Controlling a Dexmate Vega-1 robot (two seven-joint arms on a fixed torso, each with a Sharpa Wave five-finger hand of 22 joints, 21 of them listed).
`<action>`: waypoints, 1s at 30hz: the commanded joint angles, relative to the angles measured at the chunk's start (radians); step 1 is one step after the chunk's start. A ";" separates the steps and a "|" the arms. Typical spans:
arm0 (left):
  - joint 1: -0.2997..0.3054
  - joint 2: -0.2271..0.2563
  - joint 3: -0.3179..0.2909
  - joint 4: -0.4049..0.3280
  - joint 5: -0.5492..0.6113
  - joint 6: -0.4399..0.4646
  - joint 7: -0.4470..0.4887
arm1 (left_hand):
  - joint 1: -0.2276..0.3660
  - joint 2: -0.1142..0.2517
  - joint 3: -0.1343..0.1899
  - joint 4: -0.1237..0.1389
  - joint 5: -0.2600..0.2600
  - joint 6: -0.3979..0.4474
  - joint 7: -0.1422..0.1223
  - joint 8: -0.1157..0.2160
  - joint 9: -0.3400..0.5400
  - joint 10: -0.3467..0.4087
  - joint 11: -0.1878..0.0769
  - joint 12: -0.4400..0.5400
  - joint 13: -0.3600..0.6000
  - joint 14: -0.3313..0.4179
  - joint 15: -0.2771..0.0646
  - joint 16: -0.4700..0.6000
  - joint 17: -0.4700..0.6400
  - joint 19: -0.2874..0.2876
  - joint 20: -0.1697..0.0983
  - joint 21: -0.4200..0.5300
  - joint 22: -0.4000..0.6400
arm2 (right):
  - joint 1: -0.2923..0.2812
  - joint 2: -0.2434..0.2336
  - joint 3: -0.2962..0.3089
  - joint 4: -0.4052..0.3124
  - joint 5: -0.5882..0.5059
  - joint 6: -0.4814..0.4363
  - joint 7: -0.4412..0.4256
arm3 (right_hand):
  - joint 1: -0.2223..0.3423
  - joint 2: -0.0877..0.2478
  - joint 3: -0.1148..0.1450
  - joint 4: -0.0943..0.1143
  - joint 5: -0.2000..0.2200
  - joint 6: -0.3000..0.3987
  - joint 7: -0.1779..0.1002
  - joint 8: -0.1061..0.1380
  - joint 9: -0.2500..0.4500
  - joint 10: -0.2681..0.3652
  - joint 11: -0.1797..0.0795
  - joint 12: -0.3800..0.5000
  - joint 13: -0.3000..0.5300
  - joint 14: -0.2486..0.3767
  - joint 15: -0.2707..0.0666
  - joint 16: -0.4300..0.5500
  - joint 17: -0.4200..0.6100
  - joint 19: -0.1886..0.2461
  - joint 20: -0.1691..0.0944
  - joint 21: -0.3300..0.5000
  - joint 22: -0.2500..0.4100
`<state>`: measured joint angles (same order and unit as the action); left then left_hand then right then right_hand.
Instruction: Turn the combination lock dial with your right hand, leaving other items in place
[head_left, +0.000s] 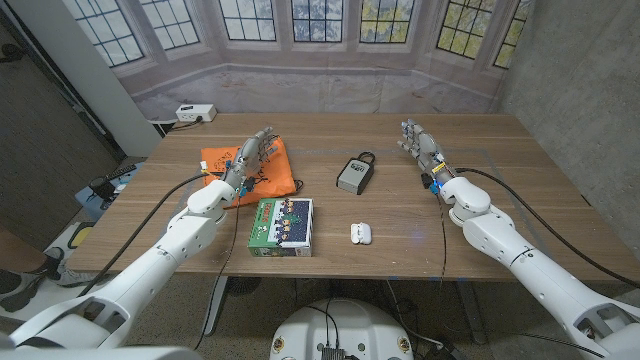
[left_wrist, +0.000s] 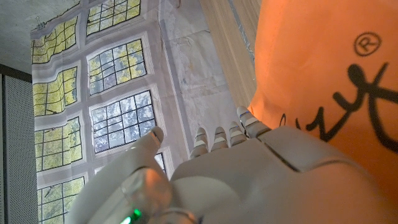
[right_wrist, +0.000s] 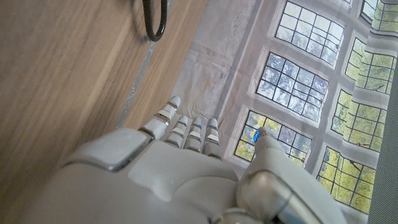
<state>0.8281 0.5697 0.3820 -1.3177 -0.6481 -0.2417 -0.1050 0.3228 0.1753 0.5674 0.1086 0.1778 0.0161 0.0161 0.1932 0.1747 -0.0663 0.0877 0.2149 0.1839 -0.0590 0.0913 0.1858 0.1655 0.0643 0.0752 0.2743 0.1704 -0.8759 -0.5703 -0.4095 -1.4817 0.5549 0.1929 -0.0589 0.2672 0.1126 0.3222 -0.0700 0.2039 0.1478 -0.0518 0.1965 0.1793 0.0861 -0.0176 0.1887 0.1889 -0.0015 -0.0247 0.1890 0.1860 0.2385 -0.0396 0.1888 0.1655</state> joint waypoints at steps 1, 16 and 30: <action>-0.040 -0.015 0.011 0.063 0.001 -0.020 -0.045 | 0.014 -0.001 0.006 -0.004 0.000 0.010 0.001 -0.001 0.004 0.001 0.009 0.002 0.004 0.003 0.009 -0.002 0.005 0.006 0.008 -0.004 0.003 | 0.005 -0.039 -0.028 -0.098 -0.078 -0.106 -0.074 | 0.021 0.000 0.005 -0.016 -0.006 -0.003 0.002 -0.005 0.006 -0.014 0.022 0.000 0.002 -0.004 0.008 0.002 0.000 -0.001 -0.024 -0.001 0.003; -0.071 -0.032 0.015 0.110 0.007 -0.048 -0.068 | 0.017 -0.001 0.013 -0.010 0.000 0.011 0.001 -0.003 0.005 0.003 0.011 0.001 0.004 0.004 0.009 -0.003 0.005 0.008 0.009 -0.009 0.003 | 0.009 -0.098 -0.065 -0.250 -0.185 -0.279 -0.151 | 0.042 -0.004 0.007 -0.039 -0.014 -0.010 0.020 -0.008 0.005 0.032 0.045 0.016 0.000 -0.010 0.022 0.003 0.002 -0.002 -0.025 -0.001 0.002; -0.070 -0.038 0.012 0.120 -0.001 -0.053 -0.073 | 0.021 -0.001 0.019 -0.017 0.000 0.012 0.001 -0.005 0.005 0.004 0.010 -0.001 0.004 0.005 0.010 -0.004 0.004 0.010 0.009 -0.013 0.004 | 0.036 -0.151 -0.119 -0.384 -0.300 -0.471 -0.182 | 0.050 -0.007 0.005 -0.050 -0.018 -0.054 0.026 -0.020 0.005 0.056 0.049 0.020 -0.001 -0.018 0.030 0.003 0.004 -0.008 -0.023 -0.002 0.002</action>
<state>0.7639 0.5405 0.3956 -1.2138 -0.6430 -0.2874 -0.1719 0.3310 0.1753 0.5797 0.0962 0.1778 0.0160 0.0161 0.1922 0.1745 -0.0662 0.0876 0.2148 0.1838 -0.0534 0.0967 0.1858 0.1653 0.0696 0.0805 0.2624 0.1703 -0.8645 -0.6770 -0.4834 -1.7562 0.3746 -0.0830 -0.2018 0.3044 0.1070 0.3260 -0.1121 0.1884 0.1067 -0.0250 0.1801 0.1814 0.1318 0.0334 0.2036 0.1859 -0.0156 -0.0032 0.1890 0.1862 0.2347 -0.0356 0.1888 0.1653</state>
